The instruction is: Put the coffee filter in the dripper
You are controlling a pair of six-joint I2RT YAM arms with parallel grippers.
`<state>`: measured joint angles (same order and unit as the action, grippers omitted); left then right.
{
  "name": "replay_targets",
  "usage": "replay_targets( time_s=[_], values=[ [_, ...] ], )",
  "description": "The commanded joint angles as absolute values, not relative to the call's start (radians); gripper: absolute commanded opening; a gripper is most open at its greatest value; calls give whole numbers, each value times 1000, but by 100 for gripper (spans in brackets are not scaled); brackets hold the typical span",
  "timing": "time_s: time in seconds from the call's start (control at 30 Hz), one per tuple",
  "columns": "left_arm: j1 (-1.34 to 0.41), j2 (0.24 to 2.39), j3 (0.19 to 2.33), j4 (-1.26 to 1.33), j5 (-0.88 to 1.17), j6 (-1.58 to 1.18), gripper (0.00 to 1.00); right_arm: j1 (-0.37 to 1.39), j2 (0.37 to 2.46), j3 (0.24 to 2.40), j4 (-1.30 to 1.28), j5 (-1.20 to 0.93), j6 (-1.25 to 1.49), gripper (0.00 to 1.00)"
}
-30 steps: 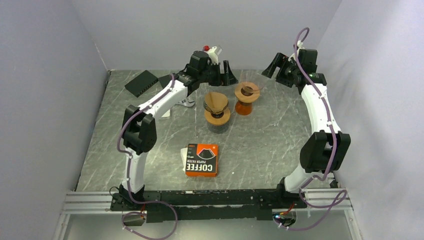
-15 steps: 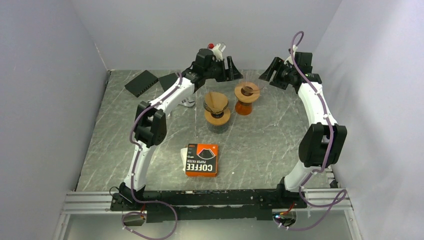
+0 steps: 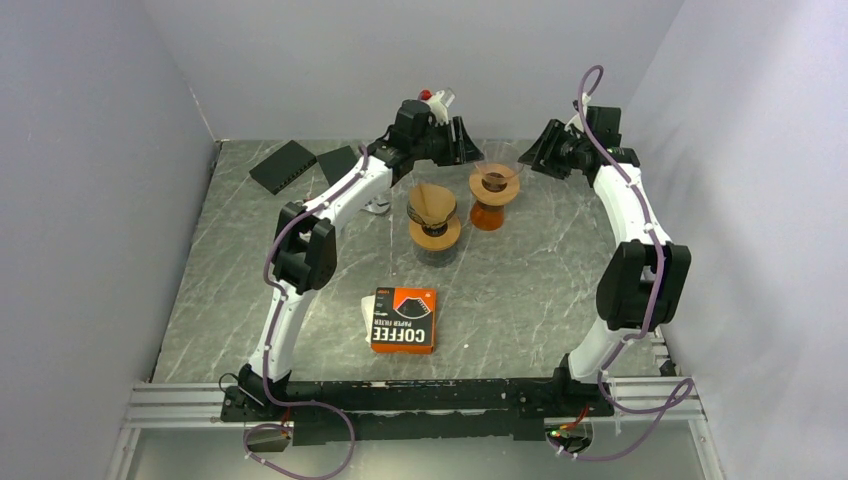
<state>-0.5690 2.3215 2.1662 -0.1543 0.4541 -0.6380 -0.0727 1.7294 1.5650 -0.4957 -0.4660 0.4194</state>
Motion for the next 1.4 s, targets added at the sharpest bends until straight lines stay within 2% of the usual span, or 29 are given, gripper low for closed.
replay_targets(
  time_s=[0.0, 0.2, 0.33, 0.43, 0.63, 0.77, 1.03, 1.37],
  values=[
    [-574, 2308, 2180, -167, 448, -608, 53, -78, 1739, 1564, -450, -506, 425, 45],
    [-574, 2294, 2155, -145, 448, -607, 53, -78, 1741, 1554, -444, -517, 425, 40],
    [-574, 2281, 2160, -148, 444, -598, 64, -78, 1730, 1557, -440, -525, 425, 42],
    [-574, 2256, 2154, -127, 445, -588, 72, -78, 1709, 1565, -434, -541, 428, 46],
    [-572, 2151, 2119, -139, 378, -496, 84, -78, 1614, 1565, -416, -529, 431, 64],
    [-564, 2022, 2012, -127, 286, -404, 90, -77, 1549, 1544, -403, -523, 431, 72],
    [-513, 1751, 1767, -186, 52, -238, 94, -62, 1486, 1505, -406, -532, 418, 80],
    [-379, 1433, 1312, -367, -73, -404, 94, -19, 1448, 1435, -396, -516, 405, 84]
  ],
)
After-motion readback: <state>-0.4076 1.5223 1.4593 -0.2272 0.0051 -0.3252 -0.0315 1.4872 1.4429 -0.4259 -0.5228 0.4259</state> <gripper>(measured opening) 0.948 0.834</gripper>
